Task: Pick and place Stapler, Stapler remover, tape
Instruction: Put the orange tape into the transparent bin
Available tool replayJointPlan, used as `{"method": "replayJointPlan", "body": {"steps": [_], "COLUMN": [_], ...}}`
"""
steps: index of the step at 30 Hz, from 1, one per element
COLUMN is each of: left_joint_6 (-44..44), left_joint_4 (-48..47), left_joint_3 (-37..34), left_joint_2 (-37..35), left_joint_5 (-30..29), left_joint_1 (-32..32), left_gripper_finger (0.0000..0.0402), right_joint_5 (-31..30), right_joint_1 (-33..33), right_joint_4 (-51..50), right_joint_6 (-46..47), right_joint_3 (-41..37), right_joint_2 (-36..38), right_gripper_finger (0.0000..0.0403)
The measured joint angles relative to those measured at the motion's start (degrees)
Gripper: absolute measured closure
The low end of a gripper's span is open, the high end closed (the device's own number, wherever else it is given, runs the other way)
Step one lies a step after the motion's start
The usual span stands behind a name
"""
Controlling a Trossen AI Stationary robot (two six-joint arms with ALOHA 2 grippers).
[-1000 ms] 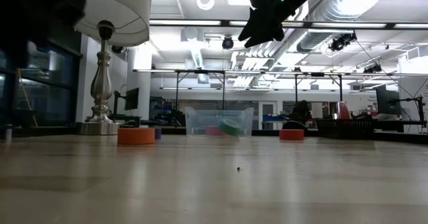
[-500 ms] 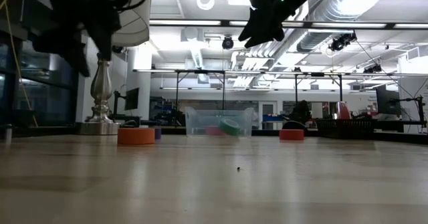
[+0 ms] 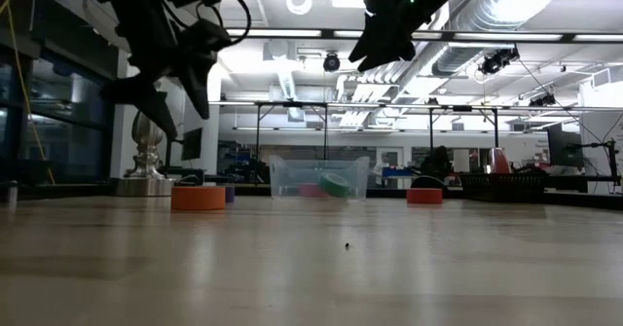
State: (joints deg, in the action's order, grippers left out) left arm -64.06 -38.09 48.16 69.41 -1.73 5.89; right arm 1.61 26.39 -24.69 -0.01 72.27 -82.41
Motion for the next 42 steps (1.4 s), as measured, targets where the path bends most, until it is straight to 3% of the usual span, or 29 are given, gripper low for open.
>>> {"method": "replayJointPlan", "body": {"steps": [12,29,42], "left_joint_6": [2.8,2.3,4.8], "left_joint_4": [5.7,6.6,8.8], "left_joint_3": [0.0,0.0,0.0], "left_joint_2": [5.6,5.9,9.2], "left_joint_5": [2.4,-4.0,2.8], "left_joint_1": [3.2,3.4,11.5], "left_gripper_finger": [0.0142,0.0142,0.0142], "right_joint_5": [0.0,-1.7,-1.7], "right_joint_1": [0.0,0.0,0.0], "right_joint_4": [-0.4,-0.8,-0.9], "right_joint_6": [0.0,-0.4,-0.3], "right_joint_3": [0.0,0.0,0.0], "right_joint_2": [0.0,0.0,0.0], "right_gripper_finger": [0.0164,0.0164,0.0164]}}
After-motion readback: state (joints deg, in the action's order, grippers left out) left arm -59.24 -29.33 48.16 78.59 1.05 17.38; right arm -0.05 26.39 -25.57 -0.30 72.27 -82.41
